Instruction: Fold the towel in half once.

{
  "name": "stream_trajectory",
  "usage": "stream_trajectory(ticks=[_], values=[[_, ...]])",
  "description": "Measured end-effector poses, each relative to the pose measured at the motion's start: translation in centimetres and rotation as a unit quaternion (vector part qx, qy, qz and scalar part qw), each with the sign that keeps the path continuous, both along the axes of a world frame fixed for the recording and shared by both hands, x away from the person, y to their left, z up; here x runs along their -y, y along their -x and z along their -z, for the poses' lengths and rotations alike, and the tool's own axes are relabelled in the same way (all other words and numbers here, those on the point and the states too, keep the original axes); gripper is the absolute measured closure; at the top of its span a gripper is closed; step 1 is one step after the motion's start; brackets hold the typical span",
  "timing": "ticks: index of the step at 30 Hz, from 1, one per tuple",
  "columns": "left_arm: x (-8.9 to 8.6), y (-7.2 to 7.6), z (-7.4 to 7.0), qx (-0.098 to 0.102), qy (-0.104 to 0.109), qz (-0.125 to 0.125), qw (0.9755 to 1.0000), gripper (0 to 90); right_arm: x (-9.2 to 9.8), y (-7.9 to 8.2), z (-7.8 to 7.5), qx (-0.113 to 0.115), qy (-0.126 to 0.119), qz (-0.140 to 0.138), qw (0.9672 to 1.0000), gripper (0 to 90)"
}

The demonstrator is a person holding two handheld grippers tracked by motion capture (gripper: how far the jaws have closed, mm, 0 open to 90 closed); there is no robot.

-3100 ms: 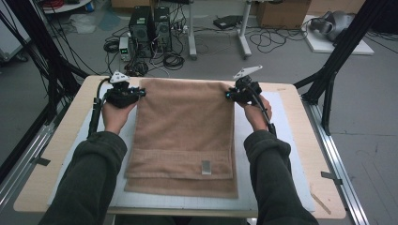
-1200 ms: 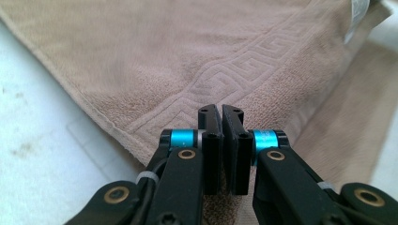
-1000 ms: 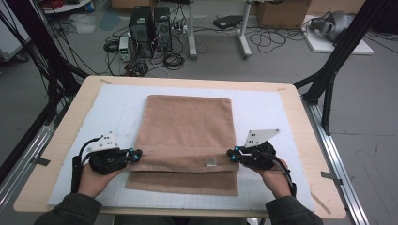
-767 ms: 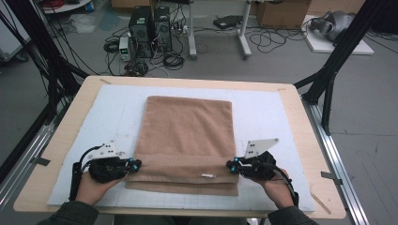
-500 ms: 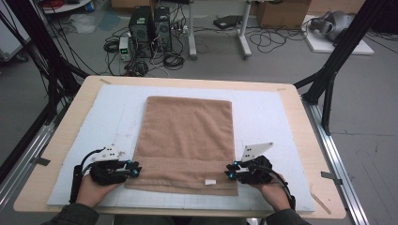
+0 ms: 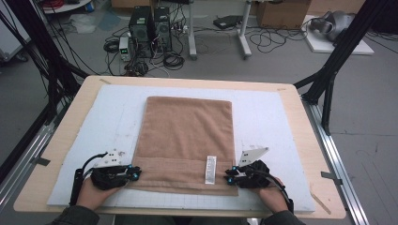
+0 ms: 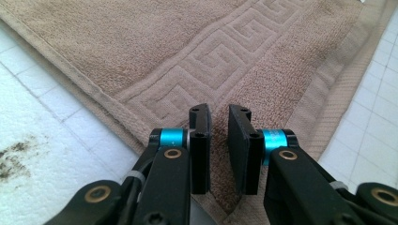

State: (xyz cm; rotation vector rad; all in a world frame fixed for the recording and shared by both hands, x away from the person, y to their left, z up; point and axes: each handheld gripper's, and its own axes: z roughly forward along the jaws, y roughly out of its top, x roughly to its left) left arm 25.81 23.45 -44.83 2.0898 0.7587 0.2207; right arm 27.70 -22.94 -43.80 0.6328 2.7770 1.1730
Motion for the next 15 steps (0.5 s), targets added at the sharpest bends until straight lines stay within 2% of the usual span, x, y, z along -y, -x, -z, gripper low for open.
stream_trajectory(ticks=[2,5,10,15], values=[[0.0,0.0,0.0,0.0,0.001,0.001,1.0,76.9,0.0,0.0,-0.1,0.0,-0.002,-0.003,1.0,69.7],[0.1,-0.1,-0.2,-0.002,0.01,-0.003,0.9999,72.2,0.1,0.0,-0.4,0.002,-0.018,0.006,0.9998,63.5],[0.1,-0.5,-1.0,0.011,0.031,-0.02,0.9993,61.0,0.3,-0.4,-1.3,0.019,-0.027,0.024,0.9992,53.0],[-0.3,-1.2,-1.6,0.017,0.042,-0.03,0.9985,51.5,0.0,-1.3,-2.1,0.026,-0.035,0.039,0.9983,41.9]])
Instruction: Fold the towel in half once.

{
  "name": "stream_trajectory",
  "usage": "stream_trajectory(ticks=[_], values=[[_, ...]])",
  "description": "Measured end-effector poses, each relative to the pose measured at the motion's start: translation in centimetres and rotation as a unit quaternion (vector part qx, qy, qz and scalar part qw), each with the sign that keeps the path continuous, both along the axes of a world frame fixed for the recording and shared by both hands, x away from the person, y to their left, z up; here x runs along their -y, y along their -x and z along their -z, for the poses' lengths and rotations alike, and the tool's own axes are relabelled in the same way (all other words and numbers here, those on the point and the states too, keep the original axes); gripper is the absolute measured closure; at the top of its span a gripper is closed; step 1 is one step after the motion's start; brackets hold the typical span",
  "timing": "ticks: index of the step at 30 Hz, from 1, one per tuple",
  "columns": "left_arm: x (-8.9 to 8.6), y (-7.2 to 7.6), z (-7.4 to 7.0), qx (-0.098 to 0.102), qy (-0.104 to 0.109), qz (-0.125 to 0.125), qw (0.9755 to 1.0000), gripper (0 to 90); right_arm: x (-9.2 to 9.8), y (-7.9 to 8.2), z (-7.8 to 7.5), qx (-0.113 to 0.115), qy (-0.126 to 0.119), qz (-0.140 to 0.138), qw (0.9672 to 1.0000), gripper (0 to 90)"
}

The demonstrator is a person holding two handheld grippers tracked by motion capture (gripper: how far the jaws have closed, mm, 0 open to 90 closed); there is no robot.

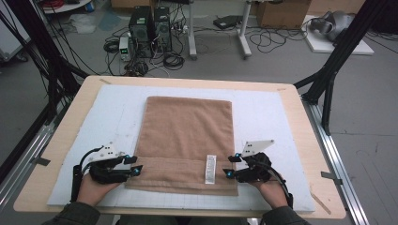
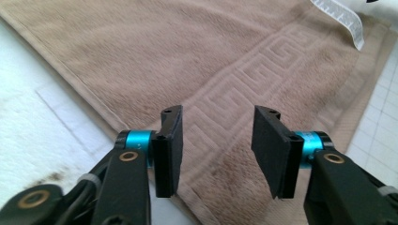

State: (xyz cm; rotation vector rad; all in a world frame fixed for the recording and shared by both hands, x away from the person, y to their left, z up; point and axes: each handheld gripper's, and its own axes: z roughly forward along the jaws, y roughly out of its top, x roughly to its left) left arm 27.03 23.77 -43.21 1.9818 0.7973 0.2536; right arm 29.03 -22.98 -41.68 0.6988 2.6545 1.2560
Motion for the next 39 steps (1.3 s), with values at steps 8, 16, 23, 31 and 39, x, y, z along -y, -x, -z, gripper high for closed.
stream_trajectory(ticks=[8,16,23,31,39], values=[[0.0,-0.1,-0.4,0.008,0.003,-0.01,0.9999,42.4,-1.2,-0.6,-0.5,0.004,0.0,0.001,1.0,35.6],[0.0,0.0,-1.0,0.014,0.0,-0.011,0.9998,36.9,-1.8,-0.8,-0.8,0.013,0.003,-0.003,0.9999,32.6],[-0.5,-0.3,-0.9,0.01,-0.007,-0.023,0.9997,33.8,-1.4,-0.7,-0.8,0.013,0.0,0.004,0.9999,30.8],[-0.5,-0.3,-1.0,0.015,-0.007,-0.023,0.9996,33.8,-1.0,-0.8,-0.9,0.017,-0.004,0.009,0.9998,30.0],[0.0,-1.2,-1.4,0.017,-0.009,-0.022,0.9996,34.9,-1.0,-1.5,-0.6,0.012,0.001,0.009,0.9999,30.0]])
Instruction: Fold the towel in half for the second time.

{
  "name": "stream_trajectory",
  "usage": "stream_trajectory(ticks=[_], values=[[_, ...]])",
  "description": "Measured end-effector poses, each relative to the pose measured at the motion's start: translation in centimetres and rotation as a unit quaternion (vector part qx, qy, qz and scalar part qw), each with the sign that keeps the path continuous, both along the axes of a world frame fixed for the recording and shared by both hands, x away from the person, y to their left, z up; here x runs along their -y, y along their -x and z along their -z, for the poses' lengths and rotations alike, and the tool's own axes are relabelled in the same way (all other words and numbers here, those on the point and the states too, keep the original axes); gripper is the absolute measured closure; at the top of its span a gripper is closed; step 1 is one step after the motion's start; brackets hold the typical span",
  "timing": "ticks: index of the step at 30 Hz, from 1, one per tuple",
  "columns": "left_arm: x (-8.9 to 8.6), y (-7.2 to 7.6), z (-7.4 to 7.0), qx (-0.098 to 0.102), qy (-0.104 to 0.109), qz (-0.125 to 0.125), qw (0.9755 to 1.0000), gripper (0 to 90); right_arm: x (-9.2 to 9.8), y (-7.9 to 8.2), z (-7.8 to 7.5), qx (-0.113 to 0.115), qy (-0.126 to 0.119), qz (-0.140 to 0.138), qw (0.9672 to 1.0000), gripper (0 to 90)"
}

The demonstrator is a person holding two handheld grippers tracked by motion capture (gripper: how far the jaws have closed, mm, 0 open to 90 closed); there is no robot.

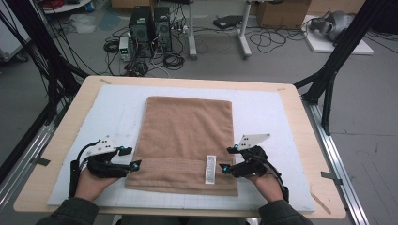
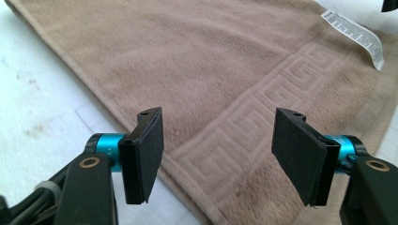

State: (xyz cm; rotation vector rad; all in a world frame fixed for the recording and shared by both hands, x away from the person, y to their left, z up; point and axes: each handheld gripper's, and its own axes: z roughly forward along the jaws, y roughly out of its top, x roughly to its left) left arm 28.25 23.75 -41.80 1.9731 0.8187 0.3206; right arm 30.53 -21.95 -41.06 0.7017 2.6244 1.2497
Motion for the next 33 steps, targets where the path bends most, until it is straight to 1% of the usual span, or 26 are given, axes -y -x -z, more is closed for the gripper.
stream_trajectory(ticks=[1,2,3,5,6,7,8,9,10,12,13,14,15,16,18,19,20,21,23,25,27,28,30,31,32,33], values=[[0.1,-0.3,-0.1,-0.001,-0.001,0.0,1.0,34.9,-0.1,-0.4,0.0,-0.003,0.003,0.001,1.0,30.0],[0.2,-0.8,-0.4,0.0,-0.007,-0.001,1.0,34.9,-0.1,-0.6,0.0,-0.001,0.006,0.001,1.0,30.0],[0.2,-1.2,-0.6,0.002,-0.008,-0.003,1.0,34.9,-0.1,-1.2,-0.1,0.0,0.009,0.003,1.0,30.0],[0.4,-2.6,-1.3,0.006,-0.009,-0.013,0.9999,35.9,-0.1,-2.4,-0.5,0.002,0.018,0.011,0.9998,30.1],[0.5,-3.4,-1.6,0.01,-0.011,-0.02,0.9997,35.9,0.0,-3.1,-0.6,0.009,0.02,0.017,0.9996,30.4],[0.5,-4.0,-1.8,0.014,-0.018,-0.023,0.9995,35.9,0.1,-3.9,-0.7,0.01,0.017,0.024,0.9995,30.5],[0.7,-5.0,-2.0,0.014,-0.019,-0.03,0.9993,35.9,0.2,-4.4,-0.8,0.009,0.009,0.028,0.9995,30.6],[0.8,-5.8,-2.2,0.014,-0.018,-0.035,0.9991,36.0,0.3,-5.4,-1.0,0.006,0.002,0.034,0.9994,30.6],[0.9,-6.5,-2.3,0.012,-0.021,-0.04,0.9989,37.1,0.3,-6.1,-1.3,0.01,0.002,0.041,0.9991,30.8],[1.0,-8.0,-2.4,0.001,-0.004,-0.046,0.9989,38.2,0.2,-7.6,-1.7,0.015,0.011,0.048,0.9987,31.8],[1.0,-8.7,-2.5,-0.002,-0.017,-0.05,0.9986,38.9,0.2,-8.3,-2.0,0.019,0.021,0.053,0.9982,31.8],[1.1,-9.4,-2.6,-0.001,-0.018,-0.057,0.9982,38.9,0.2,-9.1,-2.1,0.02,0.024,0.06,0.9977,31.8],[1.1,-9.9,-2.6,0.004,-0.01,-0.065,0.9979,39.0,0.3,-9.9,-2.3,0.017,0.027,0.067,0.9972,31.9],[1.1,-10.5,-2.5,0.007,-0.006,-0.069,0.9976,39.5,0.4,-10.6,-2.4,0.02,0.028,0.078,0.9964,31.8],[1.1,-11.6,-2.0,0.0,-0.002,-0.083,0.9966,37.9,0.5,-11.9,-2.4,0.019,0.03,0.097,0.9947,30.8],[1.1,-12.1,-1.6,-0.002,0.002,-0.091,0.9959,36.3,0.6,-12.5,-2.1,0.019,0.027,0.108,0.9936,30.9],[1.1,-12.5,-1.0,-0.009,0.008,-0.095,0.9954,36.5,0.7,-12.9,-1.8,0.019,0.019,0.114,0.9931,32.2],[1.0,-13.0,-0.4,-0.017,0.011,-0.095,0.9952,36.5,0.8,-13.2,-1.4,0.018,0.02,0.121,0.9923,31.5],[1.0,-13.7,0.7,-0.027,-0.002,-0.103,0.9943,36.6,0.8,-13.8,-0.5,0.013,0.025,0.131,0.991,31.0],[0.9,-14.3,1.6,-0.036,-0.005,-0.109,0.9934,38.0,0.8,-14.3,0.4,0.01,0.034,0.139,0.9896,33.0],[0.8,-14.6,2.1,-0.04,-0.007,-0.122,0.9917,40.4,0.8,-14.7,1.1,0.008,0.045,0.154,0.9871,36.0],[0.8,-14.7,2.3,-0.044,-0.004,-0.129,0.9907,41.4,0.9,-14.9,1.4,0.004,0.044,0.16,0.9861,38.4],[0.9,-14.9,2.7,-0.05,-0.016,-0.143,0.9884,41.8,1.1,-15.3,2.0,-0.004,0.037,0.176,0.9836,40.8],[0.9,-15.0,2.9,-0.053,-0.017,-0.144,0.9881,41.9,1.1,-15.5,2.3,-0.01,0.037,0.182,0.9826,41.8],[1.0,-15.0,3.1,-0.057,-0.017,-0.147,0.9874,42.8,1.1,-15.6,2.5,-0.013,0.043,0.184,0.9819,42.3],[1.1,-15.0,3.2,-0.056,-0.02,-0.147,0.9874,44.0,1.1,-15.7,2.8,-0.018,0.049,0.186,0.9813,43.6]])
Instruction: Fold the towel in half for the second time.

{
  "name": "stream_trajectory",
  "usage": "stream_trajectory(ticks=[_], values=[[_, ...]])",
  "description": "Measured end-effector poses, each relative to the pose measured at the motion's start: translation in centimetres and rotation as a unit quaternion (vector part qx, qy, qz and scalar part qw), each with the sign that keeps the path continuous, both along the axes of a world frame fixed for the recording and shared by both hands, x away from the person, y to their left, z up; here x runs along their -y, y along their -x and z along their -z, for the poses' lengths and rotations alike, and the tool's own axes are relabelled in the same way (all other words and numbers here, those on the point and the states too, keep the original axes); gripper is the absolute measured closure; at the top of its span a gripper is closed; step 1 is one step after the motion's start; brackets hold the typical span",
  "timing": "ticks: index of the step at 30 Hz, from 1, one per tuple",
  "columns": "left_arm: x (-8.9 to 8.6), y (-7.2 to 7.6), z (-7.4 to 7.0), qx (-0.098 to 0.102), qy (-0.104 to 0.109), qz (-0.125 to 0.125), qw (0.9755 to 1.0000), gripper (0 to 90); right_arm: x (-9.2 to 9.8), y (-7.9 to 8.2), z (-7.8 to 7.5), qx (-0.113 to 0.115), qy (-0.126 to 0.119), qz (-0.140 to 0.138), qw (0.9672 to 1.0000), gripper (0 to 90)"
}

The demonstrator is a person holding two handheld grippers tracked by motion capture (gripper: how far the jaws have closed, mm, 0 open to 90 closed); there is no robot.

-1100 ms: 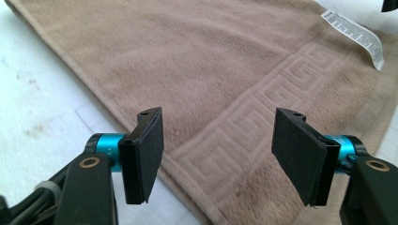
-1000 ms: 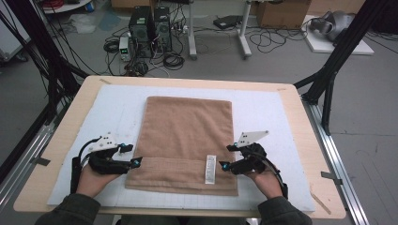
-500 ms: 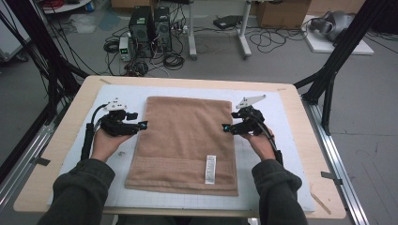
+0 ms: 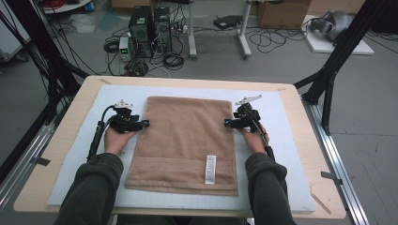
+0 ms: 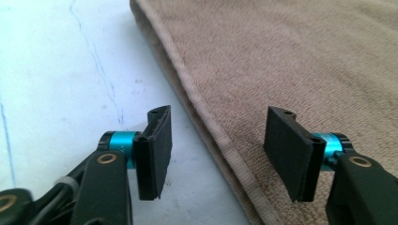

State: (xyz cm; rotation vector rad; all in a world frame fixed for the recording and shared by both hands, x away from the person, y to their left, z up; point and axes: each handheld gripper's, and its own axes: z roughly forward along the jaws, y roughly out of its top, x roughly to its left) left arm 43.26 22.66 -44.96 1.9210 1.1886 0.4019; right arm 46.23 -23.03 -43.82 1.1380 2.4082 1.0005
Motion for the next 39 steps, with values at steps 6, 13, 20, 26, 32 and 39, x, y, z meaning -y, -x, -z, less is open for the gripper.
stream_trajectory(ticks=[6,13,20,26,32,39], values=[[0.4,0.1,-0.1,-0.004,-0.009,0.004,0.9999,58.7,-0.3,0.1,0.2,-0.035,-0.032,-0.019,0.9987,73.3],[0.3,0.0,-0.1,-0.026,0.025,0.014,0.9992,79.9,-0.6,0.1,0.1,-0.043,-0.037,-0.023,0.9981,82.1],[-0.3,0.2,-0.9,-0.015,0.044,0.015,0.9988,83.8,-0.2,0.4,-1.0,-0.033,-0.038,-0.022,0.9985,82.8],[-0.7,0.7,-2.1,0.009,0.061,0.023,0.9978,84.0,0.1,0.9,-2.3,-0.017,-0.046,-0.03,0.9983,82.8],[-1.5,2.0,-3.6,0.02,0.077,0.041,0.996,84.1,0.6,1.6,-4.1,-0.024,-0.072,-0.048,0.9959,82.8],[-2.4,7.0,-4.5,0.027,0.068,0.09,0.9933,84.1,0.7,5.8,-6.2,-0.047,-0.085,-0.106,0.9895,82.3]])
